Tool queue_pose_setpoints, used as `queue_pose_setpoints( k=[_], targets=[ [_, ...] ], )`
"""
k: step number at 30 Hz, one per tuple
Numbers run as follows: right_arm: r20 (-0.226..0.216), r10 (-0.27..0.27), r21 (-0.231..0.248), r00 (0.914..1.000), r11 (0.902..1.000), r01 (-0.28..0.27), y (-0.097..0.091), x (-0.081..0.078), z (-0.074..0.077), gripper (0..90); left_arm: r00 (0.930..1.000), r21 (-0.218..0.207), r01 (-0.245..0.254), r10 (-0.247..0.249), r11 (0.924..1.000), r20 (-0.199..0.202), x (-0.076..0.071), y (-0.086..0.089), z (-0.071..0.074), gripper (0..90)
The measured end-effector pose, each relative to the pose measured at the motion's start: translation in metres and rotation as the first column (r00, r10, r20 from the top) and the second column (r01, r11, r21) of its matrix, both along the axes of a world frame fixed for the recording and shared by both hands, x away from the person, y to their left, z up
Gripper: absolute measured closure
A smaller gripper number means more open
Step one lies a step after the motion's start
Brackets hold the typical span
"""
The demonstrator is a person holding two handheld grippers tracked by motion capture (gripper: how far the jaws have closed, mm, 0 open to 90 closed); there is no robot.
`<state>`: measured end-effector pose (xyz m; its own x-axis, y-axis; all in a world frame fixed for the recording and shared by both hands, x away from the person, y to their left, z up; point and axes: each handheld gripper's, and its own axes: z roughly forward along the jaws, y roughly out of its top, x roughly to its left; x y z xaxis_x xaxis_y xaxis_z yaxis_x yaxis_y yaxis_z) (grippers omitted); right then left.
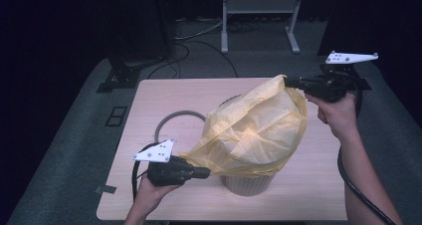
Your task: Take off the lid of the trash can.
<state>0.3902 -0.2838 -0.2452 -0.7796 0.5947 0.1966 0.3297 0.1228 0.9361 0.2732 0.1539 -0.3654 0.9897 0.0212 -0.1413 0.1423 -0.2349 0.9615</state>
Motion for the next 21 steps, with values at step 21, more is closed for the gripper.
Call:
queue_pose_setpoints(
  k=[21],
  targets=[
    [-0.292,-0.104,-0.2,0.9507,0.9787,0.046,0.027,0.037,-0.1,90.0,1.0,-0.005,-0.007,0.007,1.0,0.004,0.002,0.001,0.001,89.8]
  ],
)
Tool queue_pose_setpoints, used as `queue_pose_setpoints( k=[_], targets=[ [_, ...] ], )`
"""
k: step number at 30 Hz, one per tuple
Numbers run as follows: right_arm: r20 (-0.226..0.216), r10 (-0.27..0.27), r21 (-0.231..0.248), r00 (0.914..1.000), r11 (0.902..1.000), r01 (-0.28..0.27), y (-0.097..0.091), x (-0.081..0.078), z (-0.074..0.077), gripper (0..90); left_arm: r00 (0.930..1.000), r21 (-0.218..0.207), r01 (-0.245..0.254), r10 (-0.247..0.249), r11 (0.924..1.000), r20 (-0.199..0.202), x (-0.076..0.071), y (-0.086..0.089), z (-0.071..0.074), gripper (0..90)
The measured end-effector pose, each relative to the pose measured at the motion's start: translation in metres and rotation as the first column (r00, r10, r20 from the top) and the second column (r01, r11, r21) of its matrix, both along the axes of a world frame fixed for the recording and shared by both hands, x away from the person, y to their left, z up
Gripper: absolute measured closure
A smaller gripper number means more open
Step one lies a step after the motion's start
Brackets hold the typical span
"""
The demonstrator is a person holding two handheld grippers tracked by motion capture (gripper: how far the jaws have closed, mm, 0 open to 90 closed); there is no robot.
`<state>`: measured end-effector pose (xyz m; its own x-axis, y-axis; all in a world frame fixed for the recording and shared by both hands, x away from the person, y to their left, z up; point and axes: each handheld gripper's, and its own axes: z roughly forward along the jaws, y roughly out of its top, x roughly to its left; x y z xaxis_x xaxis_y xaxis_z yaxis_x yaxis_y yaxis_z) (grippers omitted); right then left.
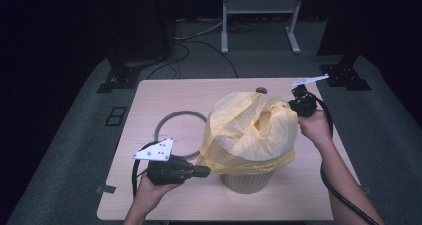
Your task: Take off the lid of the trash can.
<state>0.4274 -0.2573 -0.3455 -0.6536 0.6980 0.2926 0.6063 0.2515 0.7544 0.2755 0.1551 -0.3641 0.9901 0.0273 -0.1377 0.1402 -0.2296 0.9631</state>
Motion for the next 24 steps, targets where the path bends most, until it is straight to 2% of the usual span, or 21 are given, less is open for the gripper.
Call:
queue_pose_setpoints(
  k=[5,11,18,24],
  targets=[
    [-0.026,0.032,-0.018,0.9991,0.9993,-0.033,0.01,-0.004,-0.016,90.0,0.9999,-0.009,-0.014,0.014,0.9999,0.008,0.0,0.001,0.003,89.8],
    [-0.036,0.026,-0.037,0.999,0.9989,-0.027,0.016,-0.005,-0.024,90.0,0.9995,-0.015,-0.026,0.026,0.9996,0.016,0.002,0.002,0.005,89.9],
    [-0.037,0.024,-0.041,0.999,0.9988,-0.026,0.025,-0.001,-0.029,90.0,0.9993,-0.001,-0.035,0.035,0.9994,0.015,0.005,-0.002,0.004,89.8],
    [-0.044,0.013,-0.035,0.9989,0.9993,-0.014,0.029,0.003,-0.035,90.0,0.998,0.028,-0.057,0.056,0.998,0.028,0.007,-0.003,0.002,89.9]
  ],
)
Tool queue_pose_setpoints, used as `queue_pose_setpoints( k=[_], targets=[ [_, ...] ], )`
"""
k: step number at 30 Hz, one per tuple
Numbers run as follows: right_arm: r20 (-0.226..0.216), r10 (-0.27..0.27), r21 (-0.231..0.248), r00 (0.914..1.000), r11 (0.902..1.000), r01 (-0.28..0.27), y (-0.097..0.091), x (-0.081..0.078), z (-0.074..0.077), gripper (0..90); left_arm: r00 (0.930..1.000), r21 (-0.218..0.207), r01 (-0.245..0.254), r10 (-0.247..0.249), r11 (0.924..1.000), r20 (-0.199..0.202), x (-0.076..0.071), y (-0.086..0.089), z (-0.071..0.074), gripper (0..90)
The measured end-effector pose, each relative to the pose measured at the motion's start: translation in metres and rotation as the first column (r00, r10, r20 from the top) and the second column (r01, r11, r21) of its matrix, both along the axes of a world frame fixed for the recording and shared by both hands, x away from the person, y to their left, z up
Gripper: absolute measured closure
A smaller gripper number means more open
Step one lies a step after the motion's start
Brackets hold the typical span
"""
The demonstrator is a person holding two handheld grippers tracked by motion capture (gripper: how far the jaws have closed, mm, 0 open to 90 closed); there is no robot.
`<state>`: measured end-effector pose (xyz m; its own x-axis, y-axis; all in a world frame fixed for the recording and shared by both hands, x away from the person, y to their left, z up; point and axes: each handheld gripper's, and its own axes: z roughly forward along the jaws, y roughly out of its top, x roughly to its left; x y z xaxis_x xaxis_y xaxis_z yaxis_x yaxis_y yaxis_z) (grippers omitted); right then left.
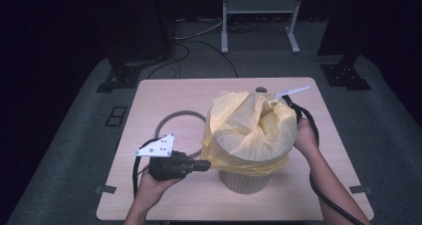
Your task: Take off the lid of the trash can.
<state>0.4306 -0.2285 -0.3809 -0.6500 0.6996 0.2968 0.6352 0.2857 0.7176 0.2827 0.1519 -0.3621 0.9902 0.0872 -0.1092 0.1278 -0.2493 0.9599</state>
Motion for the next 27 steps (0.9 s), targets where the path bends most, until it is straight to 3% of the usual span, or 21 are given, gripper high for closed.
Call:
queue_pose_setpoints(
  k=[4,9,11,15,18,27],
  targets=[
    [0.003,-0.003,-0.001,1.0,1.0,0.003,0.003,0.002,-0.001,90.0,0.9997,0.023,-0.024,0.024,0.9994,0.009,0.001,0.001,-0.001,89.9],
    [0.005,-0.013,-0.011,0.9999,0.9999,0.013,0.006,0.005,0.0,90.0,0.9994,0.026,-0.033,0.033,0.9991,-0.009,0.005,0.004,-0.006,89.9],
    [0.0,-0.014,-0.013,0.9999,0.9998,0.014,0.008,0.007,-0.001,90.0,0.999,0.05,-0.041,0.042,0.9979,-0.014,0.006,0.005,-0.008,89.9],
    [-0.019,-0.018,-0.077,0.9996,0.9969,0.017,0.012,0.009,-0.013,90.0,0.9986,0.086,-0.039,0.042,0.9956,-0.032,0.007,0.007,-0.017,89.9],
    [-0.021,-0.019,-0.033,0.9996,0.9993,0.018,0.007,0.006,-0.019,90.0,0.9992,0.082,-0.018,0.021,0.9964,-0.033,0.005,0.009,-0.017,89.9],
    [0.016,-0.053,-0.011,0.9985,0.9985,0.054,-0.011,-0.001,-0.023,90.0,0.9991,0.133,0.009,-0.004,0.9911,-0.043,0.003,0.008,-0.026,89.9]
  ],
)
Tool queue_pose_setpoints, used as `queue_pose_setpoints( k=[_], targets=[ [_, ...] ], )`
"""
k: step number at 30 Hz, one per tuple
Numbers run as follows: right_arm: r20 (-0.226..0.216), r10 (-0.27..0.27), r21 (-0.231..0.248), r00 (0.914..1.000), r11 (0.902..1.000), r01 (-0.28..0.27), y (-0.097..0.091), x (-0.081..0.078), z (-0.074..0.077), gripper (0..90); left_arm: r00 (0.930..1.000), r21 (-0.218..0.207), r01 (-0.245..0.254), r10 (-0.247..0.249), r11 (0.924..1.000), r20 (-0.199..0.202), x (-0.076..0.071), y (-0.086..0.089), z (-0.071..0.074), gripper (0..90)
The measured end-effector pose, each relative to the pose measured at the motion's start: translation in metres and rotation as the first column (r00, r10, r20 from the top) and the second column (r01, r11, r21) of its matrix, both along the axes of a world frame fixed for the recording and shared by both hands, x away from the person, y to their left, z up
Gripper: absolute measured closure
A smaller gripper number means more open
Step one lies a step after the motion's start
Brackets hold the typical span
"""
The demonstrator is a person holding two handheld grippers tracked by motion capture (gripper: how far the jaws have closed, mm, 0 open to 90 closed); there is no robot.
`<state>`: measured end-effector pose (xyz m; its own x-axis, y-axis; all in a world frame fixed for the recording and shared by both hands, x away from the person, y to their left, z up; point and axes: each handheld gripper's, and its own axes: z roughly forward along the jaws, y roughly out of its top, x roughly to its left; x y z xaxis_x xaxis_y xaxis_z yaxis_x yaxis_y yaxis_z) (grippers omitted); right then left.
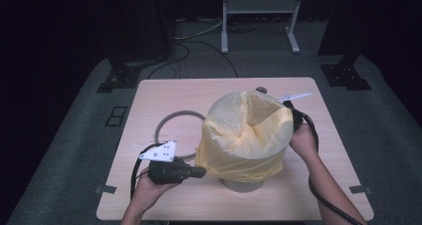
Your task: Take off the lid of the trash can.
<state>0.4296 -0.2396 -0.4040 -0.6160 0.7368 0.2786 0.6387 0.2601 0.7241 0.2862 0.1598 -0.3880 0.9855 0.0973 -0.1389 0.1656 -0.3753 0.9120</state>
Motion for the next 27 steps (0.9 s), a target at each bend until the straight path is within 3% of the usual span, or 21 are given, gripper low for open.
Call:
queue_pose_setpoints(
  k=[3,4,7,10,14,19,20,22,24,26,27],
  targets=[
    [-0.003,-0.008,0.0,1.0,1.0,0.008,-0.004,0.0,-0.002,90.0,0.9999,0.053,-0.016,0.016,0.9985,-0.002,0.001,-0.002,-0.004,89.9],
    [-0.003,-0.008,0.0,1.0,1.0,0.008,-0.004,0.0,-0.002,90.0,0.9999,0.053,-0.016,0.016,0.9985,-0.002,0.001,-0.002,-0.004,89.8],
    [0.001,-0.023,-0.012,0.9997,0.9997,0.023,-0.009,0.0,-0.003,90.0,0.9991,0.127,-0.039,0.041,0.9911,-0.013,0.005,-0.003,-0.012,89.8],
    [0.001,-0.037,-0.008,0.9993,0.9993,0.037,-0.013,0.0,-0.004,90.0,0.9988,0.135,-0.034,0.038,0.9902,-0.031,0.007,-0.003,-0.017,89.8],
    [0.004,-0.043,0.002,0.9991,0.9991,0.043,-0.017,0.0,-0.004,90.0,0.999,0.14,-0.034,0.038,0.9895,-0.025,0.006,-0.003,-0.016,89.8],
    [0.007,-0.045,-0.02,0.9989,0.9988,0.045,-0.017,-0.002,-0.004,90.0,0.9989,0.173,-0.04,0.043,0.9841,-0.016,0.006,-0.005,-0.017,89.8],
    [0.009,-0.045,-0.025,0.9989,0.9987,0.045,-0.017,-0.002,-0.004,90.0,0.999,0.207,-0.04,0.043,0.9775,-0.011,0.006,-0.007,-0.02,89.8],
    [0.006,-0.044,-0.027,0.999,0.9987,0.044,-0.017,-0.002,-0.005,90.0,0.9992,0.202,-0.034,0.038,0.9788,-0.014,0.006,-0.008,-0.022,89.8],
    [0.014,-0.041,-0.025,0.9991,0.9988,0.041,-0.018,-0.003,-0.005,89.5,0.9988,0.165,-0.047,0.048,0.9851,-0.007,0.006,-0.004,-0.02,87.8],
    [0.017,-0.033,-0.004,0.9993,0.9994,0.033,-0.019,-0.003,-0.003,82.0,0.9982,0.152,-0.059,0.06,0.9866,0.001,0.006,-0.002,-0.018,71.1],
    [0.018,-0.031,0.004,0.9994,0.9995,0.031,-0.02,-0.003,-0.002,75.0,0.9964,0.118,-0.085,0.085,0.9894,0.01,0.006,0.004,-0.015,65.9]
  ],
)
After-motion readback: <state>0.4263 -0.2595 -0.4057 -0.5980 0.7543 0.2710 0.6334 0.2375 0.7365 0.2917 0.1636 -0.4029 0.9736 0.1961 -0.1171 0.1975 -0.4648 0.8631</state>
